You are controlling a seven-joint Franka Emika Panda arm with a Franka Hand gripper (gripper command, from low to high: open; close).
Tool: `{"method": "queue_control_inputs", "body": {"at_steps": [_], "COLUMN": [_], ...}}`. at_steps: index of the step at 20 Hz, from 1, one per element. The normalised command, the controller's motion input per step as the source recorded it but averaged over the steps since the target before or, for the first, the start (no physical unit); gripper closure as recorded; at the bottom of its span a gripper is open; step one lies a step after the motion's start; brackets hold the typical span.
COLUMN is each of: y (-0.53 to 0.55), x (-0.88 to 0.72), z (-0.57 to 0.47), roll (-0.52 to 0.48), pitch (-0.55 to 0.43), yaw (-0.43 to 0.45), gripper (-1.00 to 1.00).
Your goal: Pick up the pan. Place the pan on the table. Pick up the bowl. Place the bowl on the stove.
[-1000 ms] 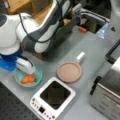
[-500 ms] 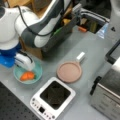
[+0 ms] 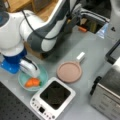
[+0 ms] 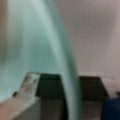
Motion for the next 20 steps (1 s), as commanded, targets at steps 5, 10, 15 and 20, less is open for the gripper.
{"method": "queue_control_inputs", "body": {"at_steps": [5,10,15,20], "y": [0.35,0.33,0.39,0.41], "x": [-0.15,-0.15,-0.13,-0.13], "z": [-0.04,-0.08,-0.11,-0.15], "roll": [-0.082,-0.095,-0.096,-0.096], "pitch": [-0.035,-0.040,-0.061,-0.101], "yaw": [-0.119,-0.108,-0.115,-0.087], "gripper": [1.00,1.00,1.00,1.00]}}
